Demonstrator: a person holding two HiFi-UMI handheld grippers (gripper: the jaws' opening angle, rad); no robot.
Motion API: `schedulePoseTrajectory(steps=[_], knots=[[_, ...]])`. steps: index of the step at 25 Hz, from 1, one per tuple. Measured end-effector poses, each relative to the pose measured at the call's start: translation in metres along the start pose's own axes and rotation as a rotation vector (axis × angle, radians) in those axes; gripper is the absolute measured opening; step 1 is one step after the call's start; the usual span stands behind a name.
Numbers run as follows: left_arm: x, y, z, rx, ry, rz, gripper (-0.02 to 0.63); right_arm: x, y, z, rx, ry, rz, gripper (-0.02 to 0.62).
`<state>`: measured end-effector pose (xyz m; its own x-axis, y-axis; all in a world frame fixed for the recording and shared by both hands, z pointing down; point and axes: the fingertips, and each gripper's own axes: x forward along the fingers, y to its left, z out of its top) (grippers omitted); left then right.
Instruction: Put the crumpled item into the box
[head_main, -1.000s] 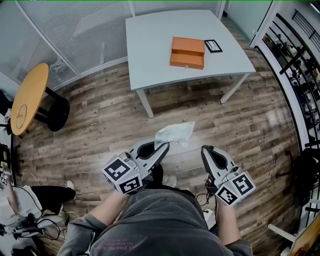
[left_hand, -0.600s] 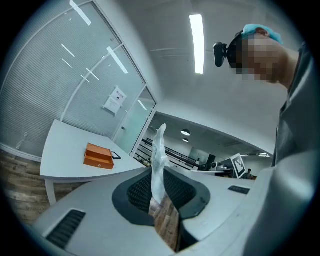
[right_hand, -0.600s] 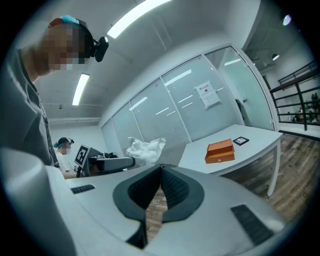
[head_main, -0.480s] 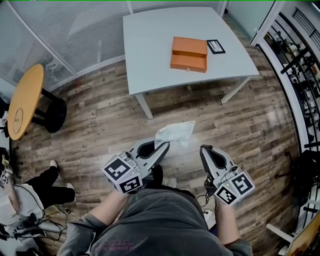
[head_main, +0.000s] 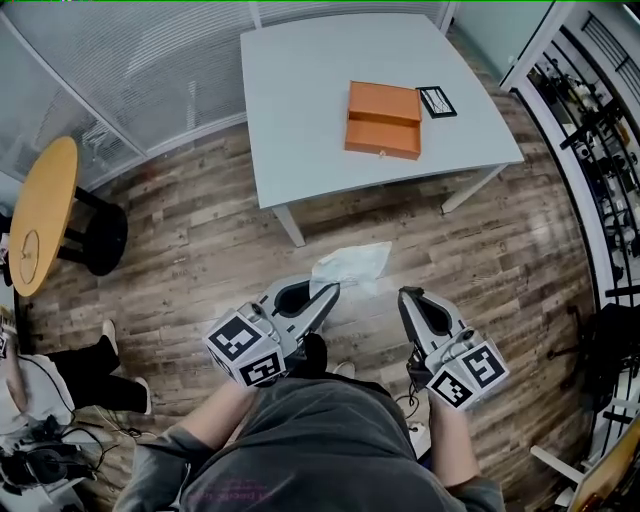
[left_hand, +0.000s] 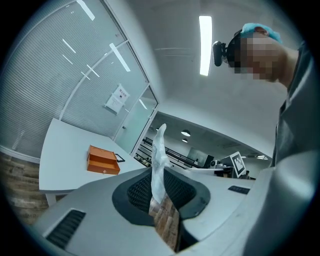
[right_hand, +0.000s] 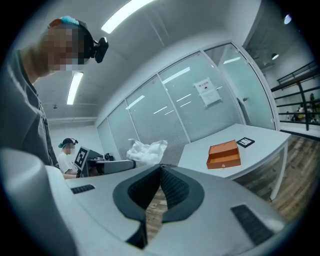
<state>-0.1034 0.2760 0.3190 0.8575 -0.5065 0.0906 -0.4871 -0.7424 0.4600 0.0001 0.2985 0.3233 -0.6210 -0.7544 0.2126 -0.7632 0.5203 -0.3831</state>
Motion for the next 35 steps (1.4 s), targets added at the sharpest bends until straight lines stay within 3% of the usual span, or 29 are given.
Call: schedulePoseTrajectory(steps=[9,35], knots=[[0.013,0.079,0.04,-0.019,0.012,-0.022,0.064,0.082,-0.015,0.031,0.009,0.011,-0.035,0.005],[0.036,0.166,0.09,-0.003,0.015,-0.085,0.064,0.173,-0.037,0.066,-0.002,-0.012,-0.1,0.005]])
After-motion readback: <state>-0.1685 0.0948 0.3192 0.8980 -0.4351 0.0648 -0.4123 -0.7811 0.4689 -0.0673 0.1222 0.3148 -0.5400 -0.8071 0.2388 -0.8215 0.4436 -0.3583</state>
